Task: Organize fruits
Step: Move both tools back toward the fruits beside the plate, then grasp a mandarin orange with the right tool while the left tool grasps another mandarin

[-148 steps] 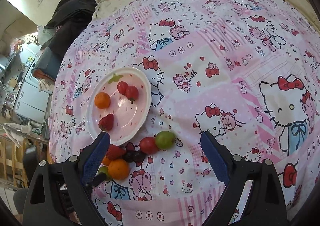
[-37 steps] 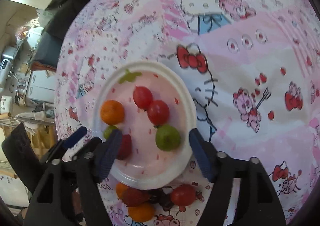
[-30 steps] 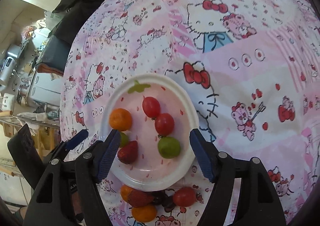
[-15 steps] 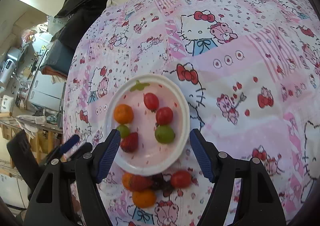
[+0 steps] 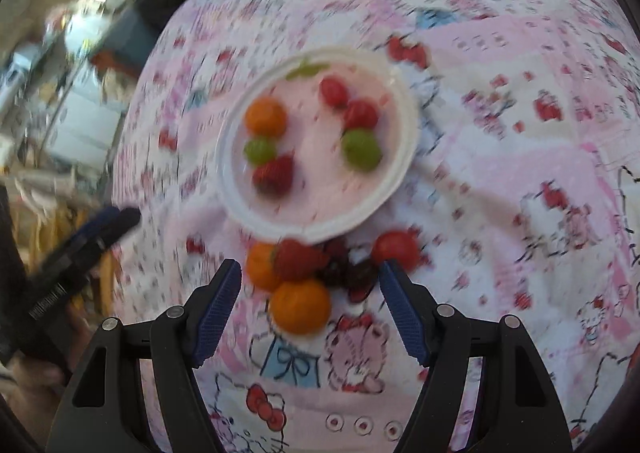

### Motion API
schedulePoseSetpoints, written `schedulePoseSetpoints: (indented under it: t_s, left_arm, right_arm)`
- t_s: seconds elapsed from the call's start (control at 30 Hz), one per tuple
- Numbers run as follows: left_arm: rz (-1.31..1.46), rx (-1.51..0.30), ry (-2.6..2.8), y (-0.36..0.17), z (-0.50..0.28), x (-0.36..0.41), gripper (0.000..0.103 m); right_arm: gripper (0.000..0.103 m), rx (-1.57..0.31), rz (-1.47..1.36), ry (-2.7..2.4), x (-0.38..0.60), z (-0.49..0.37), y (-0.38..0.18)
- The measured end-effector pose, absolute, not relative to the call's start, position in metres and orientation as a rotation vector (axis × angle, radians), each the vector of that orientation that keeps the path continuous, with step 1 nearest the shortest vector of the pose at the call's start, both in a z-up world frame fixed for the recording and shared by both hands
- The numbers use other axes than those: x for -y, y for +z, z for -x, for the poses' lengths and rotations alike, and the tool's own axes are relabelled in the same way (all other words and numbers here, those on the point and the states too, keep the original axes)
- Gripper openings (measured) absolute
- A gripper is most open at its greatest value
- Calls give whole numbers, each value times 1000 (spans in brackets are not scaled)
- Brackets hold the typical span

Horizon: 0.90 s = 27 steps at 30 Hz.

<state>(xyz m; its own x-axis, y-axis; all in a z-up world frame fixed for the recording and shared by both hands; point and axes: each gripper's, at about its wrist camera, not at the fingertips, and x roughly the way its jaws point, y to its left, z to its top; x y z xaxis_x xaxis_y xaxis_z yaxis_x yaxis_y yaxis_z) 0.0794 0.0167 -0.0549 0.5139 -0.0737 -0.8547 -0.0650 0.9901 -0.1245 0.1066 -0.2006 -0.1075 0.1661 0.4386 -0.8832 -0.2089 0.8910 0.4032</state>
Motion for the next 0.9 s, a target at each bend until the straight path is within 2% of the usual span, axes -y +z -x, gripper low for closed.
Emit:
schedulePoseSetpoints:
  t_s: [0.27,0.33,0.4,0.47,0.9]
  left_arm:
    - [192,-1026,20,-51,-66,-23,70]
    - [179,-1022,24,-51,-65,-23,70]
    - [165,-1019,30,-51,-65,-22,70]
    - [167,-1020,27,-51,-66,-21,70]
    - [119,-1139,-80,-85,-76,17,69]
  right_arm:
    - [73,-1356,42,470,161,-90,-133]
    - [68,-1358,65,468,158,-89,-137]
    - [55,-1360,86,468,157,-88,-140]
    - [47,-1368,76,476,158,-88,-141]
    - [46,-1362,-161,411,233,-78,-115]
